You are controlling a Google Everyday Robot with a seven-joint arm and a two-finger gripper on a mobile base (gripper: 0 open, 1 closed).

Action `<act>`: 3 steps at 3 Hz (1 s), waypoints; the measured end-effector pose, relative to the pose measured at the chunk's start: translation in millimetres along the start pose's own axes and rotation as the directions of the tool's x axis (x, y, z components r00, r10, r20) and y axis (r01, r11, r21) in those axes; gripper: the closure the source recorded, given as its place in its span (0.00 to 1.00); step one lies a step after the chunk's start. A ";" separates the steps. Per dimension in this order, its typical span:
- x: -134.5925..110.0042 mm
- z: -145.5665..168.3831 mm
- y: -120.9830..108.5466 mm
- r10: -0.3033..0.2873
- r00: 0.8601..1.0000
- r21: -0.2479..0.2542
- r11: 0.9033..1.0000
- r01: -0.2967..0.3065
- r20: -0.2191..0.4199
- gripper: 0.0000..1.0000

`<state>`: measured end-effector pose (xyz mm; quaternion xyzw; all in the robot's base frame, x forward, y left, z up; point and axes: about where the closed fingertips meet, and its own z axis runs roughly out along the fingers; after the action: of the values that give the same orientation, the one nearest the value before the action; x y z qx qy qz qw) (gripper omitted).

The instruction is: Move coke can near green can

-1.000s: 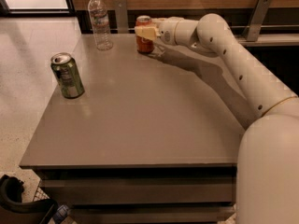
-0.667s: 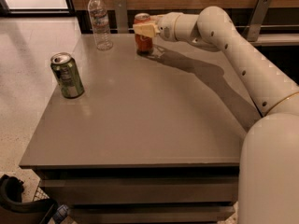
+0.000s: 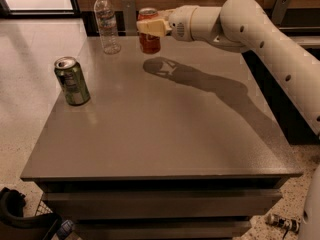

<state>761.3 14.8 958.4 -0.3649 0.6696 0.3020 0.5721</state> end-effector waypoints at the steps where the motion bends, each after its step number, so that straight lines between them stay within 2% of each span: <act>1: -14.3 -19.7 41.8 -0.028 0.999 -0.013 0.999 0.029 0.023 1.00; 2: 8.4 -31.1 110.8 -0.051 0.998 -0.049 0.997 0.053 0.046 1.00; 3: 31.5 -30.7 163.4 -0.085 0.993 -0.087 0.992 0.092 0.077 1.00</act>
Offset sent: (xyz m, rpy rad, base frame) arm -0.1862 0.0773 -0.0254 0.0303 -0.1096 0.1345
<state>605.7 75.1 930.2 -0.4083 0.6170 0.3193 0.5921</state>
